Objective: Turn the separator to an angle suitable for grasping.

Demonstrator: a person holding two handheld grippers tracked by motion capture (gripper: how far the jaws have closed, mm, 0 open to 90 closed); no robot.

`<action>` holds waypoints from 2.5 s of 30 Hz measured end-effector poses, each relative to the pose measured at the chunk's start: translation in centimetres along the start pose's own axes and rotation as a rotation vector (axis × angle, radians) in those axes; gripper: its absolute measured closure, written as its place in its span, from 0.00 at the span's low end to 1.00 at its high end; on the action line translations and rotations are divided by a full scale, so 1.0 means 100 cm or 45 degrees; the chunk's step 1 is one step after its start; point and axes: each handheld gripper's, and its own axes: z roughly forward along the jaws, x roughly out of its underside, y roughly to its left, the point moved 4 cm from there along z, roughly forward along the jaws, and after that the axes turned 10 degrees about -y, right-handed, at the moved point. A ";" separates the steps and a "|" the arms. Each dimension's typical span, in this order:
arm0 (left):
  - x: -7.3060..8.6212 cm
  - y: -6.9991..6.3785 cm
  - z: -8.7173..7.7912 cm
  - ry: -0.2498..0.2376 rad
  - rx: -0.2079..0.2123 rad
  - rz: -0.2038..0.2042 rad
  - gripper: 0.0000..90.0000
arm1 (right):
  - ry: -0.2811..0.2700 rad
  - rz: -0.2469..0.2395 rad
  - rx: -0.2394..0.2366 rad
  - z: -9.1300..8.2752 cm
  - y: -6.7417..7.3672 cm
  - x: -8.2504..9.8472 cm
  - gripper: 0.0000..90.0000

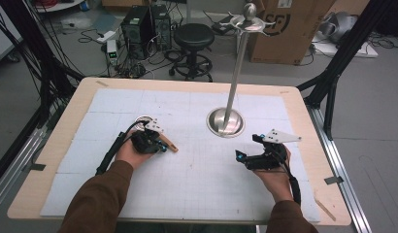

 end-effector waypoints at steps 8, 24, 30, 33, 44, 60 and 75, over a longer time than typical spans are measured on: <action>-0.009 0.001 0.012 -0.002 -0.007 0.004 1.00 | 0.000 -0.002 0.000 0.000 0.000 0.000 0.04; -0.018 0.010 0.025 -0.030 -0.039 -0.030 1.00 | 0.015 -0.003 0.007 0.001 0.000 0.001 0.04; -0.021 0.012 0.027 -0.040 -0.043 -0.041 1.00 | 0.015 0.000 0.006 0.001 -0.001 0.002 0.04; -0.021 0.012 0.026 -0.038 -0.046 -0.043 1.00 | 0.016 0.007 0.005 0.001 -0.001 0.002 0.04; -0.029 0.024 -0.006 -0.136 -0.075 -0.070 1.00 | 0.009 0.010 0.010 -0.002 -0.001 0.002 0.04; -0.031 0.077 -0.020 -0.180 -0.185 -0.174 1.00 | 0.022 0.005 0.015 -0.002 -0.002 0.005 0.04; -0.017 0.090 0.010 -0.076 -0.176 -0.193 1.00 | 0.051 0.003 0.022 0.000 -0.004 0.009 0.04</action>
